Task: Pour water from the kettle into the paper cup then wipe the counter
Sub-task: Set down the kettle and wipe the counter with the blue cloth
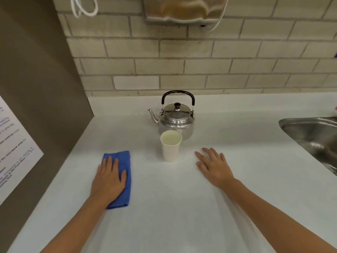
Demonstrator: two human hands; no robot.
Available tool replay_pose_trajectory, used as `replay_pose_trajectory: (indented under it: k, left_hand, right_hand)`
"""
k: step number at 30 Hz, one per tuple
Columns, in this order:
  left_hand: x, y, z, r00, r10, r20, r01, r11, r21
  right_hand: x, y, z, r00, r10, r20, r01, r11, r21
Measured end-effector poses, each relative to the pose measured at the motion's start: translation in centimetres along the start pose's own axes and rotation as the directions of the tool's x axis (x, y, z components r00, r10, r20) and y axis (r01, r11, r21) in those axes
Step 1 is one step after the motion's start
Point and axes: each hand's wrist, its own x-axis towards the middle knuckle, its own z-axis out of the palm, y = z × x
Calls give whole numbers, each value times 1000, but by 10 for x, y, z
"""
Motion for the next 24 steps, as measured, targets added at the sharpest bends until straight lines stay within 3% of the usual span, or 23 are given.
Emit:
replay_pose_trajectory:
  k: [5,11,13,17,20,22,24]
  left_hand:
    - [-25,67,11,999,-31,-8,31,1000,-5]
    - [-98,170,46,966,255,44,-251,965,-74]
    - [-93,149,43,976,216,31,-213,974,-77]
    - [-67,90,23,998,-57,-17,56,998,-9]
    - [-71,114,26,986,-161,-38,162,986,24]
    - [-84,163,36,988,-153,-27,154,988,19]
    - [-101,222,51,1000,-16,8,16,999,-38]
  right_hand:
    - [-2,-3,-1,1000,14,13,-14,999,31]
    - [-3,-3,-2,999,18,29,-20,998,60]
    - [-5,-2,-4,1000,6,27,-9,996,92]
    - [-14,19,-13,997,57,44,-59,997,49]
    - [-24,46,-22,990,134,44,-135,991,14]
    - [-27,53,-24,990,132,57,-133,991,20]
    - [-27,54,-25,990,115,77,-117,993,33]
